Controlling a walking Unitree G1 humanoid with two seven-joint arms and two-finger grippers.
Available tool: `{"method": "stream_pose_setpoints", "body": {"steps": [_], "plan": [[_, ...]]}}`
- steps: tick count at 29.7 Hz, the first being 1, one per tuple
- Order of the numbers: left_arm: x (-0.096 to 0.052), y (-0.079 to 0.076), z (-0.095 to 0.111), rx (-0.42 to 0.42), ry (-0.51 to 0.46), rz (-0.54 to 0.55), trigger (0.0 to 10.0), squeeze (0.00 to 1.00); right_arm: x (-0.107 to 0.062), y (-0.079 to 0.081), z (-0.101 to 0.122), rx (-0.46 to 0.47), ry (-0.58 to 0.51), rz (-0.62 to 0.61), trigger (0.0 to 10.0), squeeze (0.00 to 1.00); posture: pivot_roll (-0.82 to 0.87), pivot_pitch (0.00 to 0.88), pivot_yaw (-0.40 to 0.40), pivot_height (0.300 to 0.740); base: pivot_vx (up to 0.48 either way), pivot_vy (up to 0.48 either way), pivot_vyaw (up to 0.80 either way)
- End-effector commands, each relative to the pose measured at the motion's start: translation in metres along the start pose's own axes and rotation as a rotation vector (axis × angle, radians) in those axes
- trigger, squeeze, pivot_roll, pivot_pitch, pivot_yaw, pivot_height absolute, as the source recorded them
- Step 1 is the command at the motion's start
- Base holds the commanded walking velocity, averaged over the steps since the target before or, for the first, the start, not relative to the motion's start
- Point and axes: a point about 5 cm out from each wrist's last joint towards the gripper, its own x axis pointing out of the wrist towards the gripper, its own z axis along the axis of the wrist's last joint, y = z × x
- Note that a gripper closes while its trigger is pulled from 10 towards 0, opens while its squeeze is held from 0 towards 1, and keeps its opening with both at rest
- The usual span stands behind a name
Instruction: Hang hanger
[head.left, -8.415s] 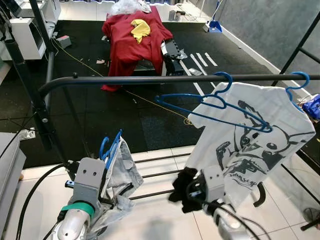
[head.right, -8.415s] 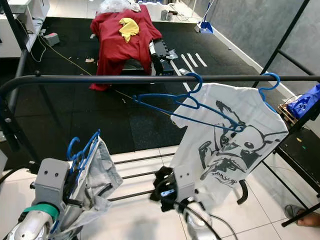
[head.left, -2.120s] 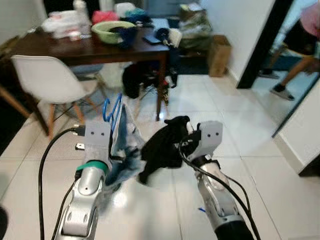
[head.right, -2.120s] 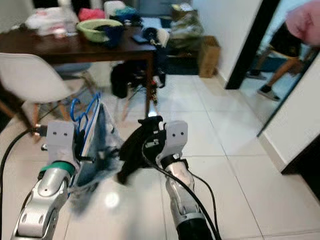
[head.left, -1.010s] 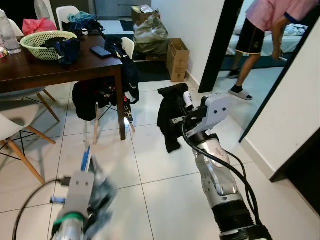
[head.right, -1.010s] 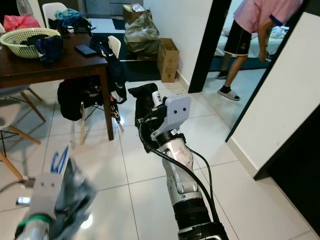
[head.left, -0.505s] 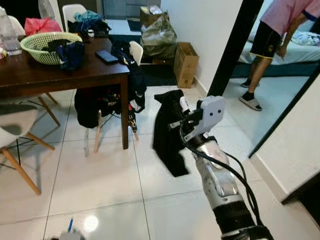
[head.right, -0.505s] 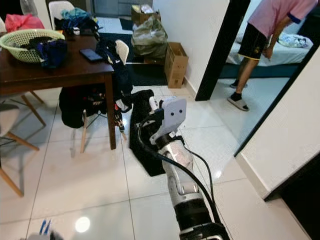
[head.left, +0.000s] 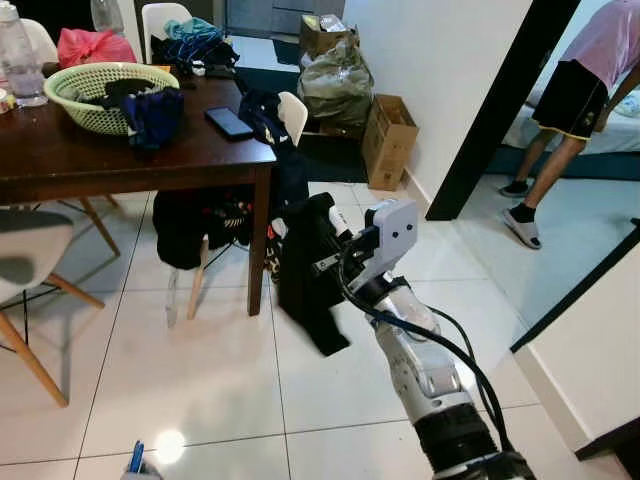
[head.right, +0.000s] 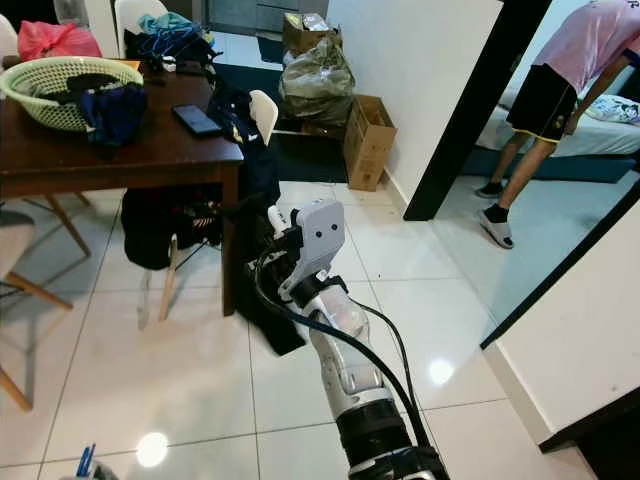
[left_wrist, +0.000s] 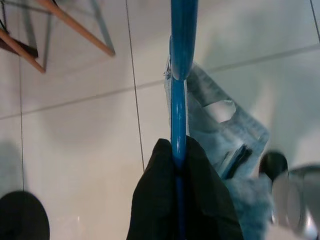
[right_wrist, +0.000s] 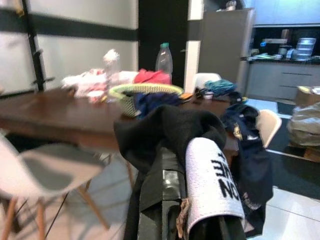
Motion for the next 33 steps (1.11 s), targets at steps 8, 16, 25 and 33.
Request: {"method": "stream_pose_setpoints", "body": {"steps": [8,16,25,33], "plan": [[-0.004,-0.006,-0.008,0.010,-0.005,-0.011,10.0,0.00,-0.002,-0.013,-0.004,0.041,0.028,-0.071,10.0,0.00,0.10,0.093,-0.063,0.740,0.457,0.000,0.08],[-0.003,-0.008,-0.007,0.016,-0.016,-0.015,10.0,0.00,-0.003,-0.009,-0.006,0.040,0.030,-0.061,10.0,0.00,0.10,0.092,-0.061,0.740,0.458,0.000,0.00],[-0.001,-0.006,-0.004,0.025,-0.039,-0.018,10.0,0.00,-0.004,-0.020,-0.007,0.052,0.039,-0.130,10.0,0.00,0.10,0.092,-0.051,0.740,0.458,0.000,-0.44],[-0.001,-0.008,0.001,0.031,-0.064,-0.026,10.0,0.00,-0.004,-0.018,-0.007,0.056,0.032,-0.128,10.0,0.00,0.10,0.092,-0.047,0.740,0.458,0.000,-0.70]]}}
